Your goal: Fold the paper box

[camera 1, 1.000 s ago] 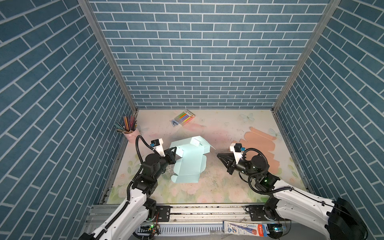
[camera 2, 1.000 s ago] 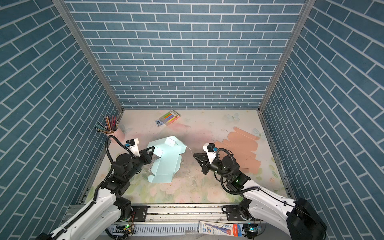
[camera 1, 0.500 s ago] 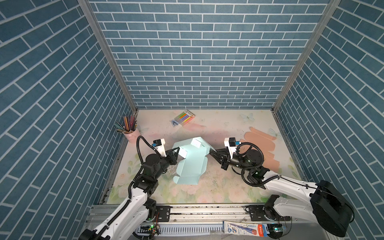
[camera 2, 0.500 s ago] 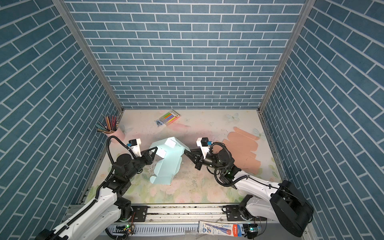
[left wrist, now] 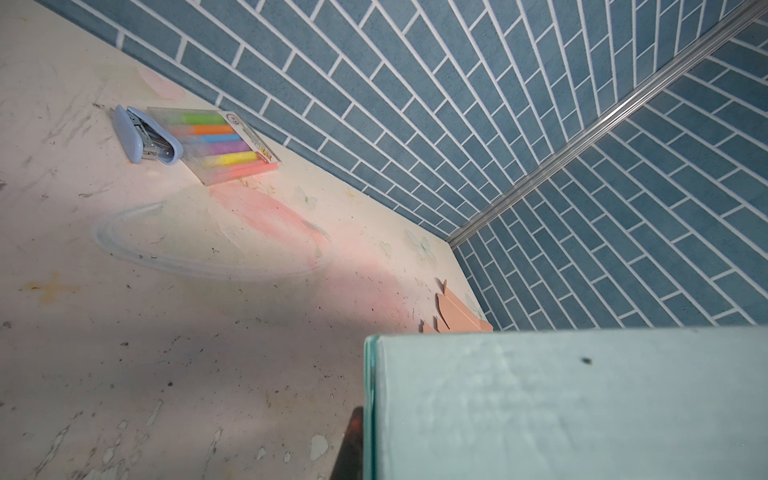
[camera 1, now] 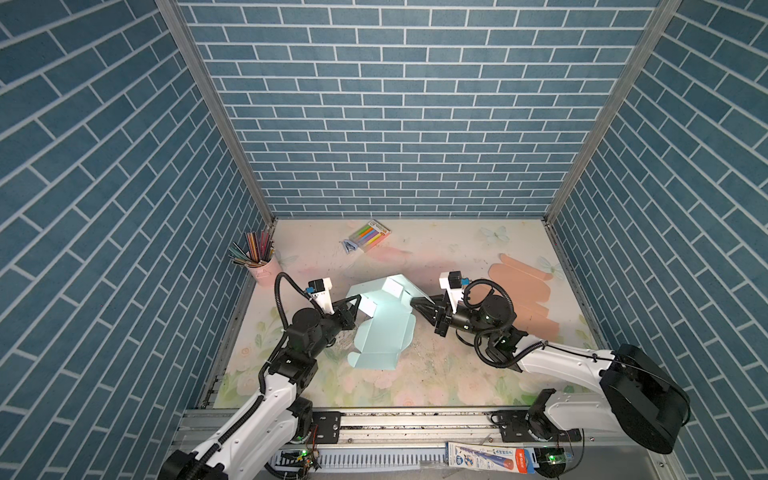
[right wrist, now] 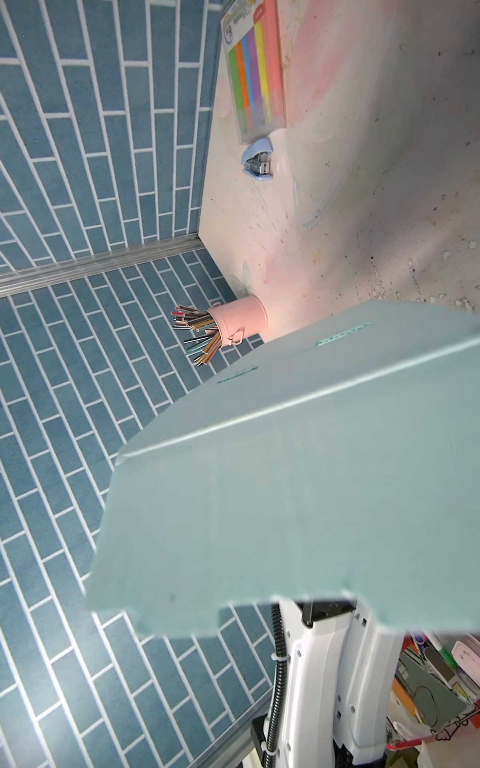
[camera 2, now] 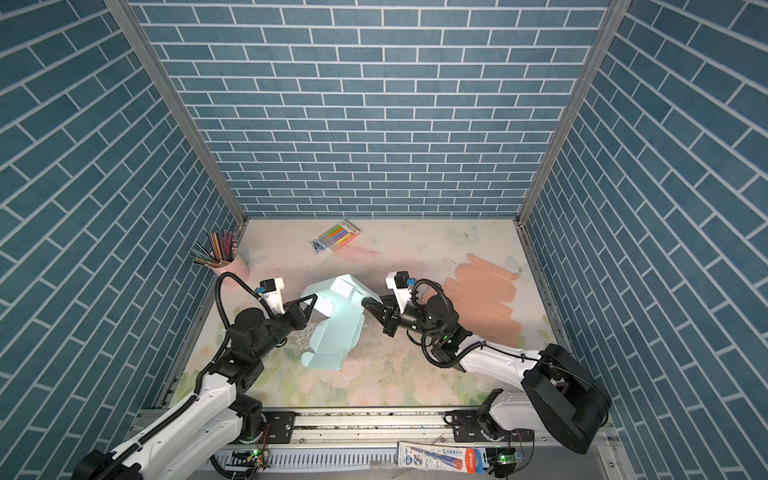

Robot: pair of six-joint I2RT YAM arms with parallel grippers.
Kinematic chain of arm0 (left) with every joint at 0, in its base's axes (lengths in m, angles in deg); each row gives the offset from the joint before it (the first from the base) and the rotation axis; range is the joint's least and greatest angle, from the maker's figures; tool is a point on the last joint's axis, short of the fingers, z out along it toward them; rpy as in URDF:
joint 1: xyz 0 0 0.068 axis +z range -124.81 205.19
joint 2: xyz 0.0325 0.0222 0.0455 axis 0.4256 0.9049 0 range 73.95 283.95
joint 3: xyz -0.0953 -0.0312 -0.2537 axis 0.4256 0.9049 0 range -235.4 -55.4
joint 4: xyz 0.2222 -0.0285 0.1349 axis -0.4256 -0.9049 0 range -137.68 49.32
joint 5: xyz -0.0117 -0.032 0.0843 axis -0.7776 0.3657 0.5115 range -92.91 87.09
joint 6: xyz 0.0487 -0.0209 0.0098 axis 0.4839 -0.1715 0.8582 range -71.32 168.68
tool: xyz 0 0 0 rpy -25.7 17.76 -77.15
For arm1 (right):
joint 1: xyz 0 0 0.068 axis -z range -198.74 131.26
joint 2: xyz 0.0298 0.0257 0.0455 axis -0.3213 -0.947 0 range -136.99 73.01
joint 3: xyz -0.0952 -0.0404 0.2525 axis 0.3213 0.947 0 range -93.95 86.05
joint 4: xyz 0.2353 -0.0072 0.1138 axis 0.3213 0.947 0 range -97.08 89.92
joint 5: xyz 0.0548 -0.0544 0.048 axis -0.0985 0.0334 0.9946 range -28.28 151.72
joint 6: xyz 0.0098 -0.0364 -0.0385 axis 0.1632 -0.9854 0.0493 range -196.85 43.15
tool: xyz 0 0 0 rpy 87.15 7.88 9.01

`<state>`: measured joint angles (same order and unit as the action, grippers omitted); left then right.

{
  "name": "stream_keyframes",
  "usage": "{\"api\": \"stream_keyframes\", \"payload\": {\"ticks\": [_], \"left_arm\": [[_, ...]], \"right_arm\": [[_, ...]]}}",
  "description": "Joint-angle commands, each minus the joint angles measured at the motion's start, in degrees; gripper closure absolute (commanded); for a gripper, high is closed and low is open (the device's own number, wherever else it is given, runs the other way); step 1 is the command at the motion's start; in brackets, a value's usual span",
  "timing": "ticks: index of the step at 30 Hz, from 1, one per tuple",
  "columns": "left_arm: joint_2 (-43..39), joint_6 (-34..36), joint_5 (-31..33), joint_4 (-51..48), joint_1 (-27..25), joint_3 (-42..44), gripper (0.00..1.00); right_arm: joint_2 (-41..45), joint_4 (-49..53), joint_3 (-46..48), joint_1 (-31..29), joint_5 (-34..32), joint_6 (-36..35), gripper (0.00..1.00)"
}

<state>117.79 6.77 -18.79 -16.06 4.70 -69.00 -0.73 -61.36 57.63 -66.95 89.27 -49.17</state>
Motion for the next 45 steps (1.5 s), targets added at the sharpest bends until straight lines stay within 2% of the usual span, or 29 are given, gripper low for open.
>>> {"api": "stream_keyframes", "payload": {"ticks": [1,4,7,12,14,17,20,27,34,38,45], "left_arm": [[-0.2,-0.7,-0.7,2.1,0.2,0.4,1.0],[-0.1,-0.9,-0.5,1.3,1.5,0.6,1.0],[0.0,-1.6,-4.0,2.3,4.9,1.6,1.0],[0.4,1.2,-7.7,0.2,7.8,0.7,1.0],[1.5,2.7,-8.9,-1.7,7.8,-0.4,1.0],[2.0,4.4,-9.2,-3.9,7.8,-1.0,1.0],[2.5,5.9,-10.5,-4.7,7.8,-1.5,1.0],[5.6,7.9,-14.3,-6.0,7.6,-3.2,0.99],[7.2,8.4,-14.0,-5.5,6.6,-3.4,0.99],[8.8,8.4,-14.3,-4.5,5.8,-3.9,0.99],[9.9,8.7,-12.9,-4.6,4.3,-4.3,0.98]], "right_arm": [[1.1,7.5,-2.2,-1.5,-4.1,-3.8,0.91],[4.9,12.1,-1.0,-1.5,-5.3,-6.1,0.89],[11.6,18.0,0.7,-1.5,-6.4,-10.2,0.82],[22.8,34.4,-1.2,-0.6,-9.3,-15.8,0.73],[25.5,38.8,-3.0,1.6,-9.2,-15.1,0.73],[27.6,38.6,-5.3,7.0,-3.2,-10.8,0.71],[25.3,36.0,-7.0,9.7,1.6,-8.4,0.67],[11.6,36.5,-11.0,9.6,13.0,-12.7,0.66],[10.6,36.8,-11.1,5.8,12.0,-18.4,0.65],[9.1,36.9,-10.7,3.7,9.1,-21.1,0.65],[7.3,37.5,-11.3,2.6,7.3,-22.4,0.65]]}}
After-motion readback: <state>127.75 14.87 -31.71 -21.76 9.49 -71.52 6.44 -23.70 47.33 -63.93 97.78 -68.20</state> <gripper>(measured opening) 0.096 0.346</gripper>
